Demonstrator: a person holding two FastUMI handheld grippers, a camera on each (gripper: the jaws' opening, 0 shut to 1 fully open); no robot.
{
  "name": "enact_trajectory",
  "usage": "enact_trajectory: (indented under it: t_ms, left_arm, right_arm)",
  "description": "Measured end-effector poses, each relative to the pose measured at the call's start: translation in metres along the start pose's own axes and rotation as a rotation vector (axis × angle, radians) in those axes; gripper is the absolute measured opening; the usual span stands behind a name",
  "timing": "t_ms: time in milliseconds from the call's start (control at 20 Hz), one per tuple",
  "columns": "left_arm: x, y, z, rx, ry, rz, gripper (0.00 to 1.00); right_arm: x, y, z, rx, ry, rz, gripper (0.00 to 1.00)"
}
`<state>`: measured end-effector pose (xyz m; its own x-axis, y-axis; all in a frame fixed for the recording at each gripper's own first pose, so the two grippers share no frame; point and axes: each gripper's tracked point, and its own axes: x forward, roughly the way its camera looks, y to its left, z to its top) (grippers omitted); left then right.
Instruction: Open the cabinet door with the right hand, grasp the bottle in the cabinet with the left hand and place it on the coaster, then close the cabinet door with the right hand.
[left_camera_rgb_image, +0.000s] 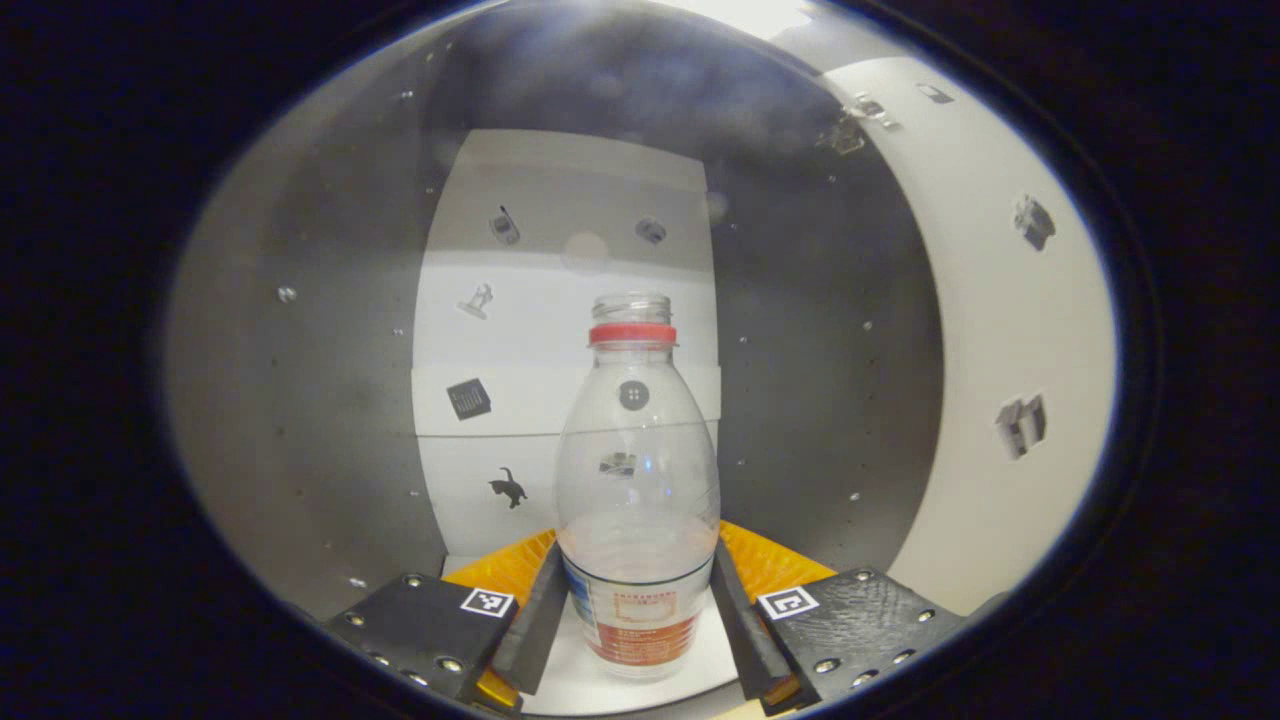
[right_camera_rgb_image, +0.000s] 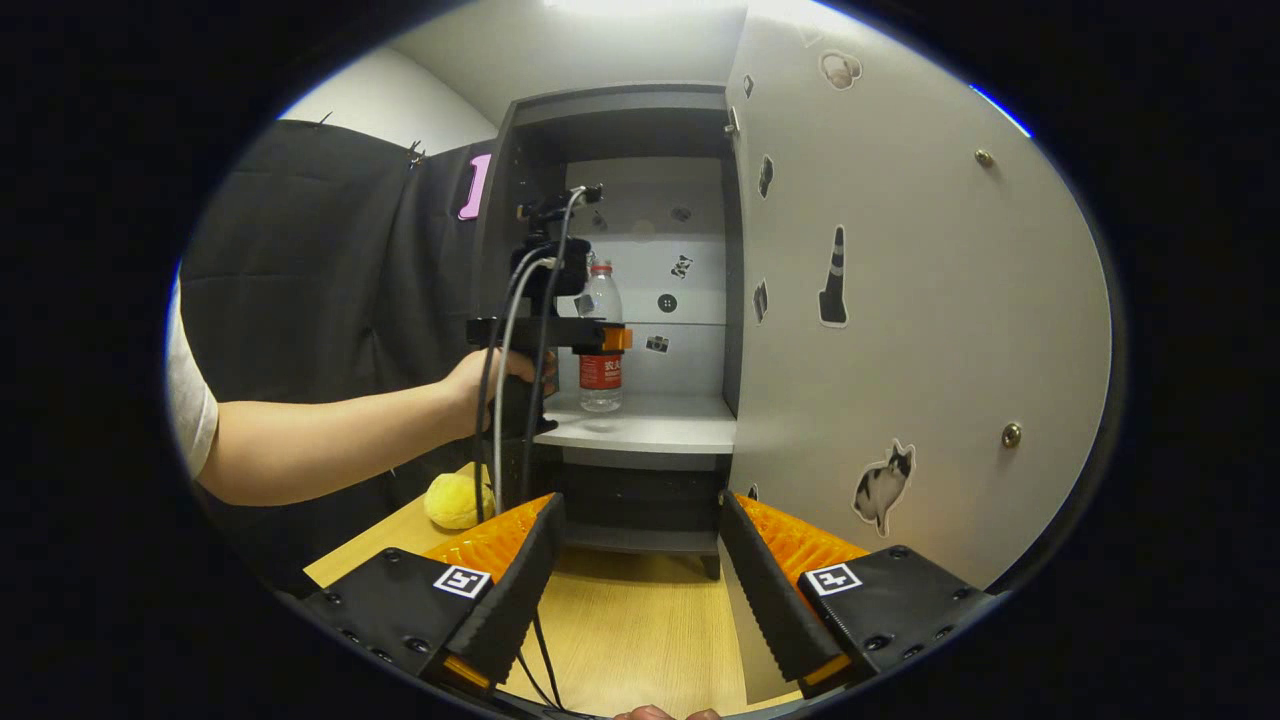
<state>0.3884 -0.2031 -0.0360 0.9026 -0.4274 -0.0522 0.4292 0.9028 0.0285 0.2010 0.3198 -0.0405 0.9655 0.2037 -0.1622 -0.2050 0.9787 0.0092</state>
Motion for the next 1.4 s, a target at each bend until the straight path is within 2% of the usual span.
enact_trajectory:
  t_ms: [300,500,650,800,950,1050,1150,1400]
  left_arm:
    - [-0.098,0.008,0.028,-0.014,-0.052,-0.017,0.73]
    - [-0.171,0.032,0.014,-0.018,-0.036,0.038,0.7]
    - [-0.222,0.048,-0.021,-0.016,0.012,0.079,0.76]
    - [-0.271,0.056,-0.066,-0.003,0.061,0.105,0.7]
    - [-0.31,0.046,-0.124,-0.002,0.093,0.076,0.71]
    - [-0.335,0.042,-0.164,-0.042,0.136,0.075,0.71]
    - [-0.352,0.039,-0.19,-0.079,0.141,0.086,0.71]
    - [-0.365,0.041,-0.242,-0.097,0.149,0.124,0.72]
  right_arm:
    - [-0.013,0.008,0.004,-0.003,-0.019,-0.015,0.98]
    - [-0.027,0.019,0.001,0.0,-0.016,-0.005,0.98]
    - [-0.037,0.029,-0.005,0.001,-0.007,0.007,0.98]
    - [-0.05,0.033,-0.01,0.007,-0.009,-0.001,0.98]
    - [-0.063,0.039,-0.018,0.011,0.003,0.007,0.98]
    - [-0.074,0.035,-0.023,0.003,0.009,-0.01,0.98]
    - [-0.081,0.03,-0.028,0.019,0.003,-0.029,0.98]
    - [-0.09,0.019,-0.049,0.068,0.042,-0.089,0.98]
